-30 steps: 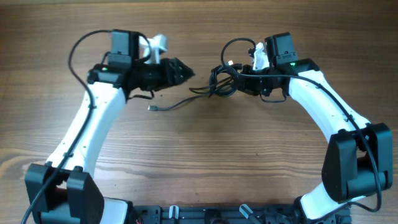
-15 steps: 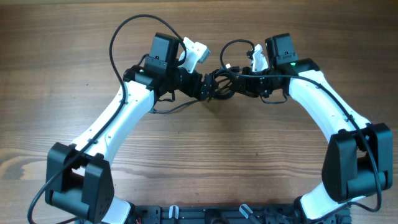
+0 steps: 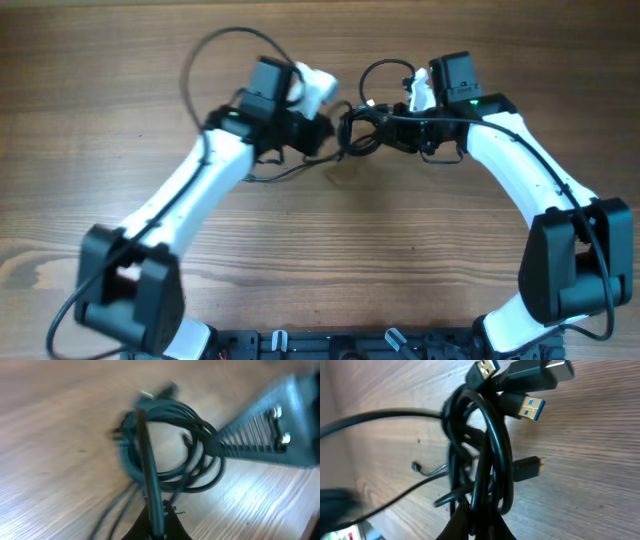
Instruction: Untangle cables
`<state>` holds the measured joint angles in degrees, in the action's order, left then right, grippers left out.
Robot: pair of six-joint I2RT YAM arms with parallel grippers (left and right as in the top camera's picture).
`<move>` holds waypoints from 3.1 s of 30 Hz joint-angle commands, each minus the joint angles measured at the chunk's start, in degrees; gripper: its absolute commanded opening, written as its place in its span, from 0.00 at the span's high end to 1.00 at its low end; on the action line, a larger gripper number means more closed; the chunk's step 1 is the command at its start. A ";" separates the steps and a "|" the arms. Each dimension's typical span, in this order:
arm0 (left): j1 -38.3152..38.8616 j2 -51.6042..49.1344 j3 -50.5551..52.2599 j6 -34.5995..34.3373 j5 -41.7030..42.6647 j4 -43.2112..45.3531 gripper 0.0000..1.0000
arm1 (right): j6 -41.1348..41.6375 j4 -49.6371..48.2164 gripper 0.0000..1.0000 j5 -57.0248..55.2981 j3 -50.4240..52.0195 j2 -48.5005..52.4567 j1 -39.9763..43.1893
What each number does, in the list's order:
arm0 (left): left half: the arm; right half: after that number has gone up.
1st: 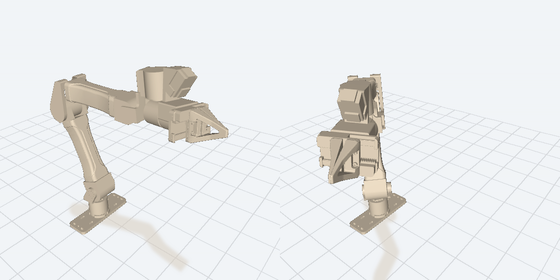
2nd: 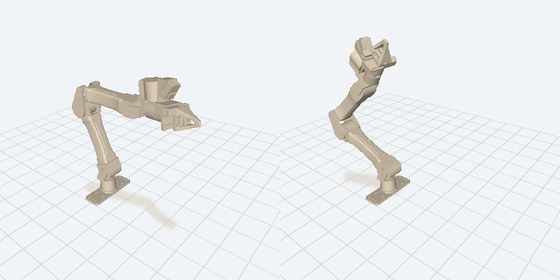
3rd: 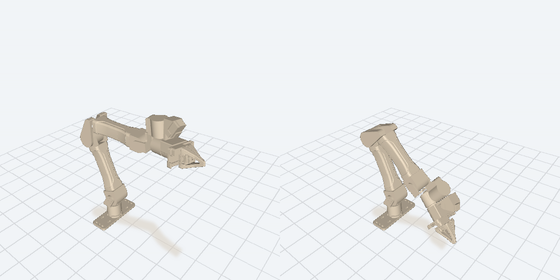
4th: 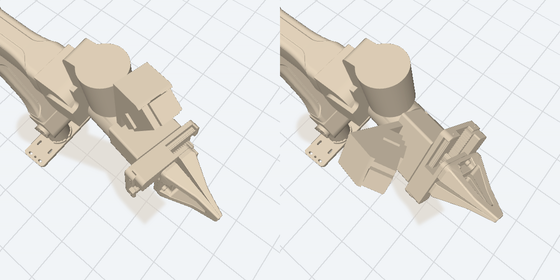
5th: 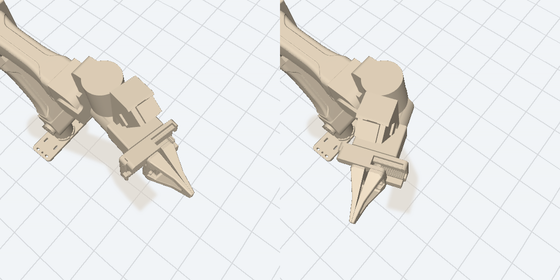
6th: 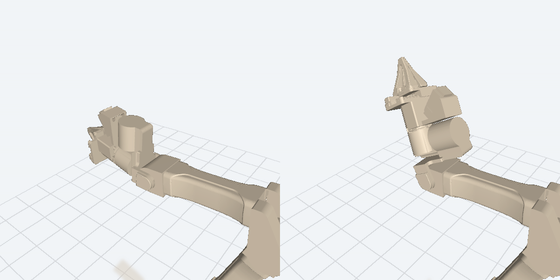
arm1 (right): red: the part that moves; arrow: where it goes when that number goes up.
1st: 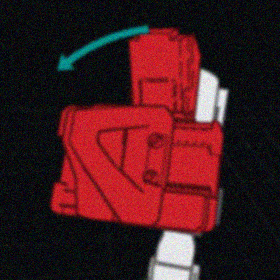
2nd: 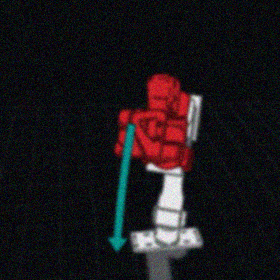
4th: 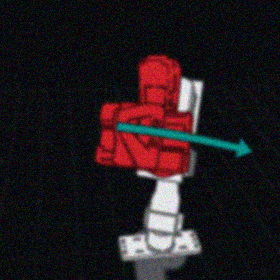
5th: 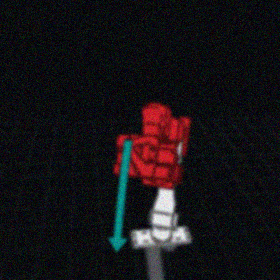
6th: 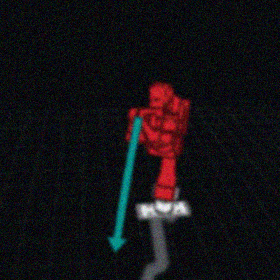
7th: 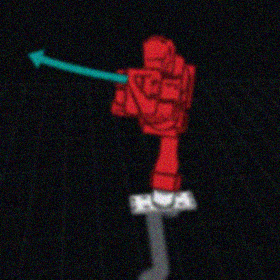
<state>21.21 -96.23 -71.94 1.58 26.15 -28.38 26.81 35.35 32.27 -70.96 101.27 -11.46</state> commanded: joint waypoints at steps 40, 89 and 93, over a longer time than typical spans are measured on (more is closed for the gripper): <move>10.47 -4.74 -1.05 -5.03 -7.17 7.41 0.48 | -6.05 -0.24 0.96 12.83 0.15 0.63 4.31; -11.87 8.90 -1.05 -25.83 10.69 -25.24 0.65 | 4.74 -15.61 0.96 16.83 0.13 0.61 4.33; -12.94 8.90 -1.05 -26.45 0.98 -20.81 0.61 | 2.95 -21.16 0.96 22.43 0.13 0.37 4.37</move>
<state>9.28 -88.58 -72.71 -27.42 35.07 -53.01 31.22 17.67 47.18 -70.63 101.30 -7.29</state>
